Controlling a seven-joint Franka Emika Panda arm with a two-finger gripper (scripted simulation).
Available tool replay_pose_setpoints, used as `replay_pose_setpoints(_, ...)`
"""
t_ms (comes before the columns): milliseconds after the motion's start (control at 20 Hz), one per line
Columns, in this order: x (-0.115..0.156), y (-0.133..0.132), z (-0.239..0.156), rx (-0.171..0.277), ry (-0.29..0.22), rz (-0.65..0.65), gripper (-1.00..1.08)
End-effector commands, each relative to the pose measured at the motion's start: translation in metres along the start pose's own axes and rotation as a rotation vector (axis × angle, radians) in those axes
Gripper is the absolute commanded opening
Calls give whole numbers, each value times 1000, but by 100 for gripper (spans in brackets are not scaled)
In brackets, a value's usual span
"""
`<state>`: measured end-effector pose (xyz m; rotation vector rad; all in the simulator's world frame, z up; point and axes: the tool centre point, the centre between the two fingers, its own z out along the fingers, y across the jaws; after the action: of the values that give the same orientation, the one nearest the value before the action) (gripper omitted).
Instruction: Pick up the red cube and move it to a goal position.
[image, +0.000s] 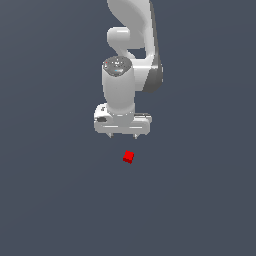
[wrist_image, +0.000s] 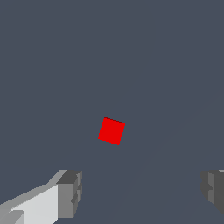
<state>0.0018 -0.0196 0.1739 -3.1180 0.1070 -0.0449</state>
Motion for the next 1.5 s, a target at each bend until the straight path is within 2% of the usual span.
replay_pose_setpoints(0, 0, 0, 0, 0, 0, 0, 100)
replay_pose_setpoints(400, 1, -3, 20, -4, -3, 37, 100)
replay_pose_setpoints(1050, 6, -16, 118, -22, -18, 216, 100)
replay_pose_setpoints(1450, 10, -20, 152, -27, -24, 279, 100)
